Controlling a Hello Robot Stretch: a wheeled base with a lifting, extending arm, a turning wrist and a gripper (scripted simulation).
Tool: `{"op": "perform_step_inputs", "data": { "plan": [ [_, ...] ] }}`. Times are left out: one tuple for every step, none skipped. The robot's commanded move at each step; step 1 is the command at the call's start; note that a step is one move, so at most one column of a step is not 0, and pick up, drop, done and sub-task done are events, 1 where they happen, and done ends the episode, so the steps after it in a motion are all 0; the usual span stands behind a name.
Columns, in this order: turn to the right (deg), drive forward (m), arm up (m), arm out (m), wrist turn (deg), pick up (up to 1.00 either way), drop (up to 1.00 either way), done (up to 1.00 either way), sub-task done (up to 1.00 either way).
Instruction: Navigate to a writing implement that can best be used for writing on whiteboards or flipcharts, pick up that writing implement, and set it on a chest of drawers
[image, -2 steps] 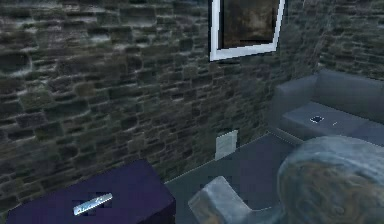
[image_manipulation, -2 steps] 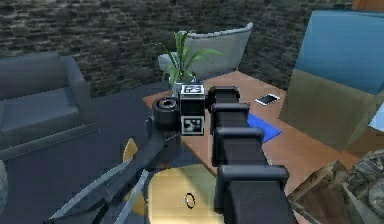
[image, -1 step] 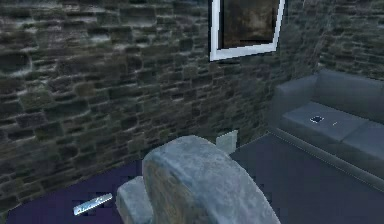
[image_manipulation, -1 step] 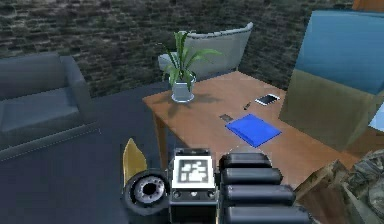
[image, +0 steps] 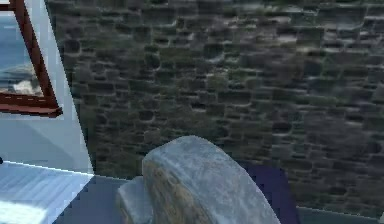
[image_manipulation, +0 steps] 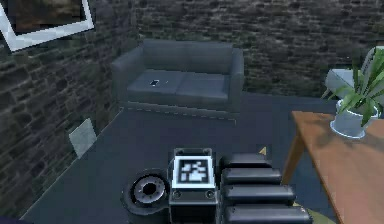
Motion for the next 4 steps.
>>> {"op": "perform_step_inputs", "data": {
  "plan": [
    [-21.0, 0.0, 0.0, 0.0, 0.0, 0.0, 0.0, 0.0, 0.0],
    [0.0, 0.1, 0.0, 0.0, 0.0, 0.0, 0.0, 0.0, 0.0],
    [-45.0, 0.0, 0.0, 0.0, 0.0, 0.0, 0.0, 0.0, 0.0],
    [-42.0, 0.0, 0.0, 0.0, 0.0, 0.0, 0.0, 0.0, 0.0]
  ]
}}
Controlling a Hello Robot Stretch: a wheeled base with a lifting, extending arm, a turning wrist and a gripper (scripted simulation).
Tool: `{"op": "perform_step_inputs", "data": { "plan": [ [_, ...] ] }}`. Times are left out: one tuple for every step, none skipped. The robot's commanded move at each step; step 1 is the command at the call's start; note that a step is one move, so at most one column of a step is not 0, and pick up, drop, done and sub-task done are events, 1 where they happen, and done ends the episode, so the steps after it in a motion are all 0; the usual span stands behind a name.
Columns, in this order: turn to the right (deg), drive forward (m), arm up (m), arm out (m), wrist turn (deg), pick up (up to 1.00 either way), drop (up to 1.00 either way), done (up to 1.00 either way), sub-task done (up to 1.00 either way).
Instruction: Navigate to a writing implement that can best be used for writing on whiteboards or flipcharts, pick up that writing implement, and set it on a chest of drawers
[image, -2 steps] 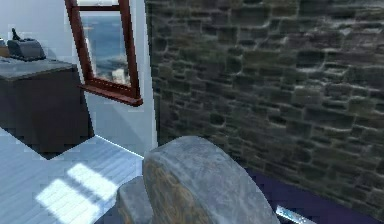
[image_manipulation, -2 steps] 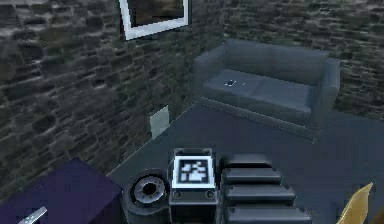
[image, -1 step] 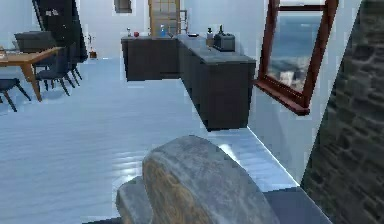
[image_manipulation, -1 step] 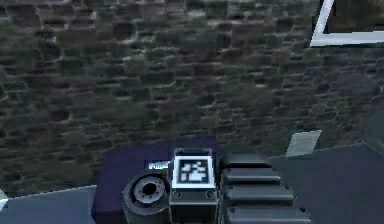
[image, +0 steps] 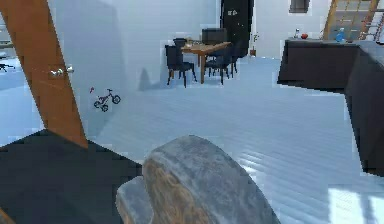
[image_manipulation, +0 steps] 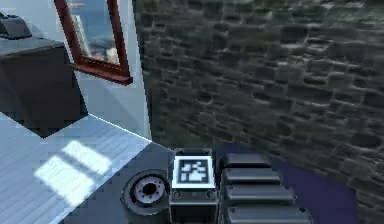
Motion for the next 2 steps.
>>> {"op": "perform_step_inputs", "data": {
  "plan": [
    [0.0, 0.6, 0.0, 0.0, 0.0, 0.0, 0.0, 0.0, 0.0],
    [-45.0, 0.0, 0.0, 0.0, 0.0, 0.0, 0.0, 0.0, 0.0]
  ]
}}
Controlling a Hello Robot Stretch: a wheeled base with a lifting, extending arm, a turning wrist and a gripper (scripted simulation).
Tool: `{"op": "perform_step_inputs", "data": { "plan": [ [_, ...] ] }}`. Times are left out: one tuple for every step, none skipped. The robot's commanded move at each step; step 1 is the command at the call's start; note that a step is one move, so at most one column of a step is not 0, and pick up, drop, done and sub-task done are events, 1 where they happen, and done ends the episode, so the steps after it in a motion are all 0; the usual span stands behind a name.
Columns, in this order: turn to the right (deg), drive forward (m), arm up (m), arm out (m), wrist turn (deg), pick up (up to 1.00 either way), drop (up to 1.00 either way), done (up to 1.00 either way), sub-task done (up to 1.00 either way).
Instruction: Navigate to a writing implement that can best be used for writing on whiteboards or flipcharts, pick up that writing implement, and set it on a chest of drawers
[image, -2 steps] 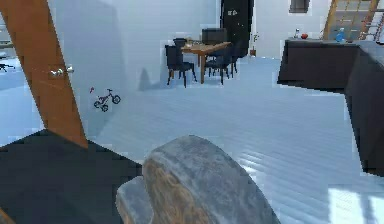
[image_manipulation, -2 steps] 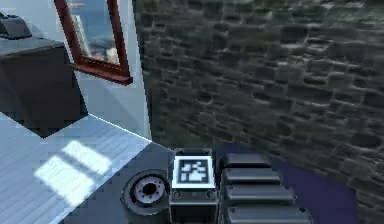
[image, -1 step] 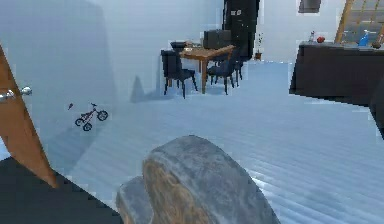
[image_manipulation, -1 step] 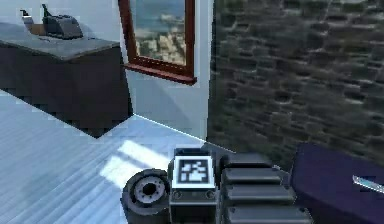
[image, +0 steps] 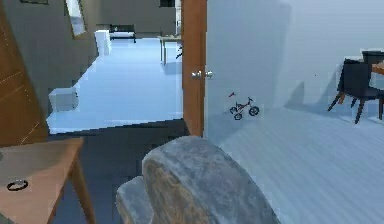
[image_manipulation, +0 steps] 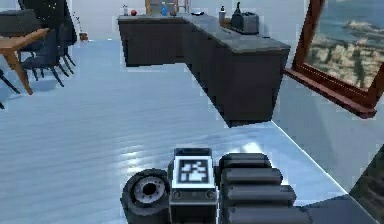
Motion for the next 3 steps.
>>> {"op": "perform_step_inputs", "data": {
  "plan": [
    [-6.0, 0.0, 0.0, 0.0, 0.0, 0.0, 0.0, 0.0, 0.0],
    [0.0, 1.0, 0.0, 0.0, 0.0, 0.0, 0.0, 0.0, 0.0],
    [-3.0, 0.0, 0.0, 0.0, 0.0, 0.0, 0.0, 0.0, 0.0]
  ]
}}
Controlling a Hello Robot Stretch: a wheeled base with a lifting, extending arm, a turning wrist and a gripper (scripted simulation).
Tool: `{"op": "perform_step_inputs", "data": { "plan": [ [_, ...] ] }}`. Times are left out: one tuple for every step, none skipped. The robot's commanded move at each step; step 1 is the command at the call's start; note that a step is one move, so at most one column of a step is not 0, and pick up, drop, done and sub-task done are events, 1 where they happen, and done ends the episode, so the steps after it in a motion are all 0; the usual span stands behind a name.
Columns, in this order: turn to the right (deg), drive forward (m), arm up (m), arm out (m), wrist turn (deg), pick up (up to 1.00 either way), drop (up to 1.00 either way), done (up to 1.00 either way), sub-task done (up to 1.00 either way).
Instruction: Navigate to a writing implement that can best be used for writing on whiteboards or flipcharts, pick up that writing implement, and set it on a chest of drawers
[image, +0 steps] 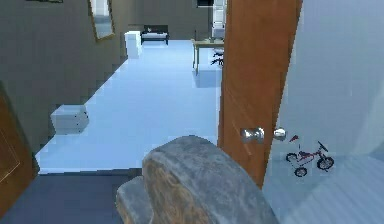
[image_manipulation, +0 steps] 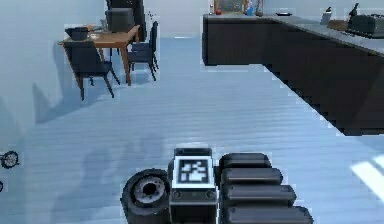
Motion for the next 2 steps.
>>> {"op": "perform_step_inputs", "data": {
  "plan": [
    [0.0, 0.4, 0.0, 0.0, 0.0, 0.0, 0.0, 0.0, 0.0],
    [-9.0, 0.0, 0.0, 0.0, 0.0, 0.0, 0.0, 0.0, 0.0]
  ]
}}
